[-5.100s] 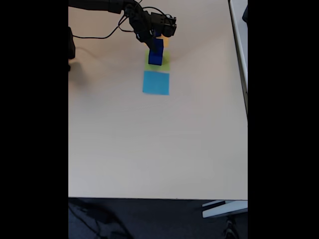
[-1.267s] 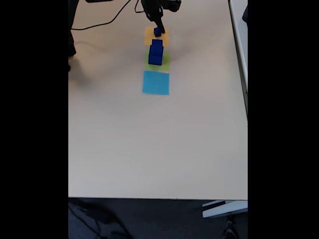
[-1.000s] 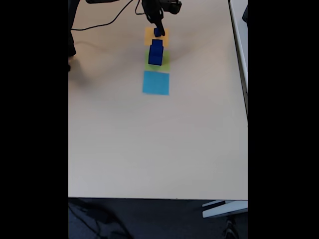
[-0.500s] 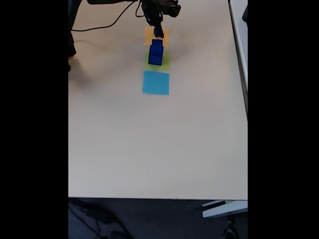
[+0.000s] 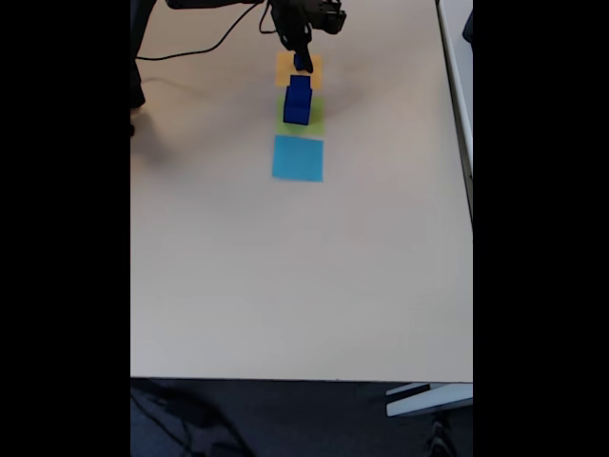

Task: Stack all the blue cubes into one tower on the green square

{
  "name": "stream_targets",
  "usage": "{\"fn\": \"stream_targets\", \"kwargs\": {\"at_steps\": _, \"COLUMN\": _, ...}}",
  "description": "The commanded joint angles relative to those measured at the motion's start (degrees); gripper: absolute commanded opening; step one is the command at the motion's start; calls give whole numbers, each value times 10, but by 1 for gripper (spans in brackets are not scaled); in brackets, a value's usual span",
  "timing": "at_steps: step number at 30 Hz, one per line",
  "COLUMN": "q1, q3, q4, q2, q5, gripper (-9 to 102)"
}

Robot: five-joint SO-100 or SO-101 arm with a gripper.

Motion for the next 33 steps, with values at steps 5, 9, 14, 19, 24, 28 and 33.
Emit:
{"fn": "stream_targets", "kwargs": {"at_steps": 5, "q1": 6, "q3": -32, "q4": -14, "q2": 9, "q5": -5, "gripper": 21}}
{"fn": "stream_targets", "kwargs": {"at_steps": 9, "q1": 6, "q3": -29, "q4": -14, "q2": 9, "q5": -3, "gripper": 19}}
{"fn": "stream_targets", "kwargs": {"at_steps": 14, "q1": 6, "q3": -25, "q4": -16, "q2": 10, "q5": -2, "gripper": 13}}
{"fn": "stream_targets", "kwargs": {"at_steps": 19, "q1": 7, "q3": -20, "q4": -18, "q2": 11, "q5": -2, "gripper": 12}}
{"fn": "stream_targets", "kwargs": {"at_steps": 24, "q1": 7, "q3": -17, "q4": -21, "q2": 12, "q5": 0, "gripper": 9}}
{"fn": "stream_targets", "kwargs": {"at_steps": 28, "q1": 8, "q3": -13, "q4": -25, "q2": 12, "q5": 1, "gripper": 6}}
{"fn": "stream_targets", "kwargs": {"at_steps": 33, "q1": 8, "q3": -8, "q4": -29, "q2": 12, "q5": 3, "gripper": 0}}
